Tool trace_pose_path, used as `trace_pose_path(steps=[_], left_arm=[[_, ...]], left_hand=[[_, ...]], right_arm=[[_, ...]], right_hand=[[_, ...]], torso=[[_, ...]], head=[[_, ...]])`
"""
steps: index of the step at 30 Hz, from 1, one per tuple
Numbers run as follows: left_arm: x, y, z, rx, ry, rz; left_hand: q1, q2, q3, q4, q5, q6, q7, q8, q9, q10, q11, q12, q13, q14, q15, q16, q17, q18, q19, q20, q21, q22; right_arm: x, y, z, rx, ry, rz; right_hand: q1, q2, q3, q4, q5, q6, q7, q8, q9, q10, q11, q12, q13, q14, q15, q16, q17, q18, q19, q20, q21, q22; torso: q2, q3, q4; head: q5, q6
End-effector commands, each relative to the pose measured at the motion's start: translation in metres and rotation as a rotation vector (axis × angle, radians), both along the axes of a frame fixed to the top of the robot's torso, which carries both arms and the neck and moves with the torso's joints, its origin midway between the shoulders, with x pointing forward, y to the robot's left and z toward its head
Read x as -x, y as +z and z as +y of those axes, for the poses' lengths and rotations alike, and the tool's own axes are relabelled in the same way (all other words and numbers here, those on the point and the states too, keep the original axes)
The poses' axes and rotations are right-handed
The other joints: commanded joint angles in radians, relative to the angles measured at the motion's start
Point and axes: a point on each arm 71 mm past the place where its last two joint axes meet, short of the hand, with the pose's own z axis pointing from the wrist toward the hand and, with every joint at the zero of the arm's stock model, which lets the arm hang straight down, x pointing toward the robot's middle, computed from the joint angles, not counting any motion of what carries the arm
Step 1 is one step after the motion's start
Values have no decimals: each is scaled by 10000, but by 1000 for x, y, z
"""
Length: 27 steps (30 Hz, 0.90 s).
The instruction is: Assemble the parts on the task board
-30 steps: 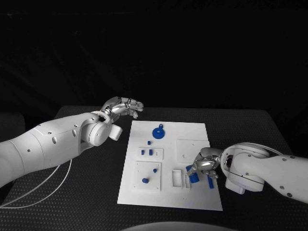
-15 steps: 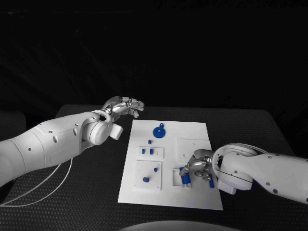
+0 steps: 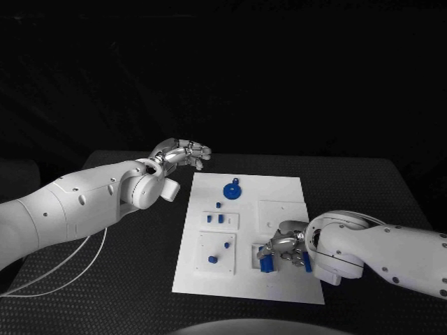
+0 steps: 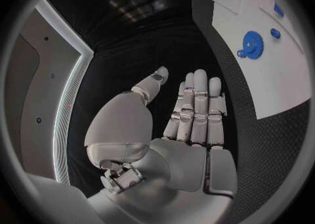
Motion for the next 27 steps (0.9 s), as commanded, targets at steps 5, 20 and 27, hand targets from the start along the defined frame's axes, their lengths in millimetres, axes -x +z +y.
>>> trace_pose_path(steps=[5,20,27], left_arm=[[1,1,-3,135,-157,19],[1,1,-3,140,-165,31],[1,1,-2,134,-155,37]], left_hand=[[-114,9,11,76,32,-54,-10,38,-11,-78,-6,-3,-10,63,18,-38,18,145,64,-19,-55,19],[-127,12,12,95,32,-57,-10,39,-13,-80,-6,-2,-10,62,18,-44,27,147,65,-20,-62,26],[-128,13,14,100,32,-59,-11,39,-14,-80,-7,-1,-10,62,18,-47,31,148,65,-21,-65,28]], right_arm=[[-1,-2,2,-13,15,-195],[0,-6,7,-73,122,-208],[-2,-5,7,-41,180,-377]], right_hand=[[-185,8,-97,10,-16,184,252,-44,-14,25,-8,-50,26,24,-77,-47,23,340,-60,11,35,130],[-311,-225,-189,19,-15,158,255,-82,-31,10,-7,-95,62,20,-81,-87,53,340,-85,-23,29,122],[-482,-527,-402,42,-14,125,271,-112,-36,-9,8,-130,94,25,-71,-131,67,340,-90,-35,27,113]], torso=[[0,6,5],[3,-6,0],[2,-3,-1]], head=[[28,0],[82,-13],[112,-25]])
